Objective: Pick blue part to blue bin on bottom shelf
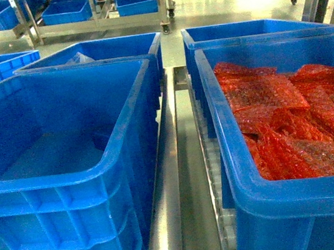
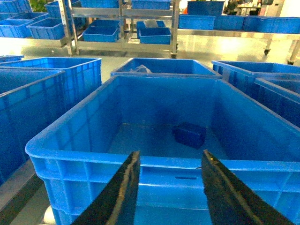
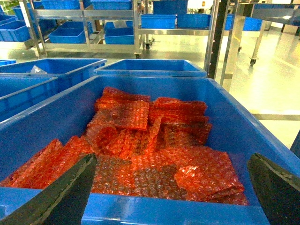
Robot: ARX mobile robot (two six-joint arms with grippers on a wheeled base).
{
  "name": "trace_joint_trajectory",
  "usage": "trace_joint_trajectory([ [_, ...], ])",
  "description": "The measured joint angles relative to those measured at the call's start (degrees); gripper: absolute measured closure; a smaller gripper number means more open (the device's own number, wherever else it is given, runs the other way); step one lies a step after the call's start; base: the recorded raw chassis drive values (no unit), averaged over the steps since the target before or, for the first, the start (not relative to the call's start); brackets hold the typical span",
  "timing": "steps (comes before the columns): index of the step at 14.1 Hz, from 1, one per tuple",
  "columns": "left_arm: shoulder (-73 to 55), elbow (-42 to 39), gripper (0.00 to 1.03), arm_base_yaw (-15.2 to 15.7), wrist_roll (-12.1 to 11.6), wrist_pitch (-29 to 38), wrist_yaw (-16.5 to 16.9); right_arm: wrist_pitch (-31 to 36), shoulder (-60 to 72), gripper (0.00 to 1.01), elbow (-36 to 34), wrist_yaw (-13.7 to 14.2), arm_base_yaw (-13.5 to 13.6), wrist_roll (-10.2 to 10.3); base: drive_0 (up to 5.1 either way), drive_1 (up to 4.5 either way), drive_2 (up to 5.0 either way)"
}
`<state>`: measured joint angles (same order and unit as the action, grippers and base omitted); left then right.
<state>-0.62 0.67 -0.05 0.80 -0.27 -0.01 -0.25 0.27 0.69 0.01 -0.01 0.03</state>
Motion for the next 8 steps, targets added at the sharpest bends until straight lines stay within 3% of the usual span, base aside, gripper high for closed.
trace_joint_trajectory([
  [1,0.00,0.00,0.20,0.00,0.00,0.02,0.00,0.00,0.00,0.03,0.00,0.00,0.00,0.00,0.0,0.00,0.0],
  [2,0.00,0.00,0.03,0.00,-0.09,0.02,0.00,0.00,0.00,0.03,0.00,0.00,0.00,0.00,0.0,0.00,0.0],
  [8,0.00,0.00,0.05,0.00,-0.07,0.02,0.00,0.00,0.00,0.03,0.00,0.00,0.00,-0.02,0.0,0.00,0.0],
])
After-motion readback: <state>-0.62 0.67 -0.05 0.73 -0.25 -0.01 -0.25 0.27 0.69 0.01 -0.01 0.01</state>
